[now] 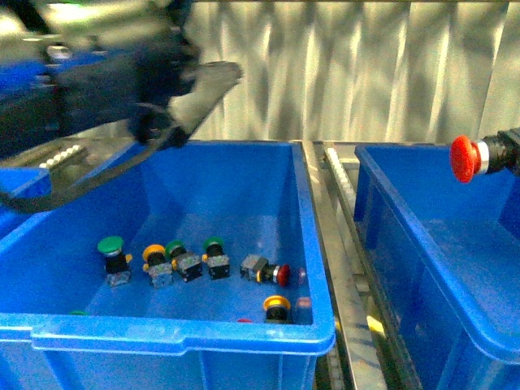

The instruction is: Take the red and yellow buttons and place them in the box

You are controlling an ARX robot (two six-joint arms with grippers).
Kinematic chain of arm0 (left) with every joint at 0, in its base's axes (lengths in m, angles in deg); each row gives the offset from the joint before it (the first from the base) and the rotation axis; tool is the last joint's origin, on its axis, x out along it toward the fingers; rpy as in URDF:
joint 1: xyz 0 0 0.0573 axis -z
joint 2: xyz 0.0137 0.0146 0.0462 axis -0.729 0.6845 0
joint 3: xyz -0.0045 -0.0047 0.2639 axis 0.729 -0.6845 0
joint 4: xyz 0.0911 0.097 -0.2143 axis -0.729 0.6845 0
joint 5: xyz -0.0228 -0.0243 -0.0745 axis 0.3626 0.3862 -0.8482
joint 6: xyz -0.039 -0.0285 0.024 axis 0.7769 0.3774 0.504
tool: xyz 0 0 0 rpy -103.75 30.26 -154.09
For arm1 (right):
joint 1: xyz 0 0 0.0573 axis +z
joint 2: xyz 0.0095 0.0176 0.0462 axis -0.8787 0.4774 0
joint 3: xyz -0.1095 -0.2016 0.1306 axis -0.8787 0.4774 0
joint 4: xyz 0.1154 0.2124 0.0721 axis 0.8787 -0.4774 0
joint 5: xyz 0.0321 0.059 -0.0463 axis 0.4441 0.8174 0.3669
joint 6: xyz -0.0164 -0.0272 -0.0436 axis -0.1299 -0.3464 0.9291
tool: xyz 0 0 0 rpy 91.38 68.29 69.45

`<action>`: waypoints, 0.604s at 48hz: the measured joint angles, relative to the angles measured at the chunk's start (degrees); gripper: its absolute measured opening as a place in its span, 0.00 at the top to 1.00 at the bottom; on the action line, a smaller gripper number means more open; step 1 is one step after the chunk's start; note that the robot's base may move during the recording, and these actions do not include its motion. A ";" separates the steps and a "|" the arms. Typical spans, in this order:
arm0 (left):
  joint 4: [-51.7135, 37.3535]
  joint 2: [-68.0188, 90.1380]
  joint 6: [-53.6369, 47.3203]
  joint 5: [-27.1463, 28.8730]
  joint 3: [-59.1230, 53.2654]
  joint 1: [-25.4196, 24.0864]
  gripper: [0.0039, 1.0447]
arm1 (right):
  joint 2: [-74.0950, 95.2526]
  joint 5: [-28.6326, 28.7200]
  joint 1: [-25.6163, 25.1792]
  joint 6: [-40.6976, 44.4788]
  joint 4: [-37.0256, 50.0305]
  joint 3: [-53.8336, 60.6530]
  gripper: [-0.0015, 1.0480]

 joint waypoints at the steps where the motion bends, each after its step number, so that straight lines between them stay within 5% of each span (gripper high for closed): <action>1: 0.72 -2.86 -0.77 -0.17 -2.45 -1.11 0.07 | -0.31 0.11 0.02 0.83 -0.50 0.00 0.75; 7: 5.29 -15.56 -3.96 -0.15 -12.52 -6.08 0.08 | -1.73 0.39 0.39 4.15 -2.73 0.00 0.75; 13: 35.32 -37.31 -27.47 27.15 -23.02 -10.49 0.32 | -3.37 0.57 1.73 7.69 -5.14 0.02 0.75; 22: 61.81 -73.79 -42.66 18.60 -42.05 -23.76 0.70 | -6.29 0.35 3.48 11.58 -7.10 1.95 0.75; 29: 64.30 -86.31 -44.24 17.84 -45.37 -24.57 0.94 | -8.44 -0.48 3.91 13.03 -8.48 3.48 0.75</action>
